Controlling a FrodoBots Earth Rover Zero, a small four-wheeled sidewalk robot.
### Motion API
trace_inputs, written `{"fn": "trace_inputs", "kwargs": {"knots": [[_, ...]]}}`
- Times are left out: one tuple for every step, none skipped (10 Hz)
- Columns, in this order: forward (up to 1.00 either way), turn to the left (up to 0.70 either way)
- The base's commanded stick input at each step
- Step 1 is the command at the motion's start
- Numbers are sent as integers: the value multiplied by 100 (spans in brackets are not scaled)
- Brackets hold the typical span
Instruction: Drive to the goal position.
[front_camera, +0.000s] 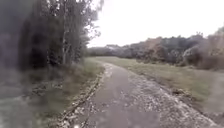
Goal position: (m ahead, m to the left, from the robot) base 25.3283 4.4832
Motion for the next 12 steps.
{"fn": "trace_inputs", "kwargs": {"knots": [[85,0],[85,0],[85,-9],[85,-25],[85,-34],[85,-34],[85,-33],[85,-17],[85,-2],[85,0],[85,0],[85,0]]}}
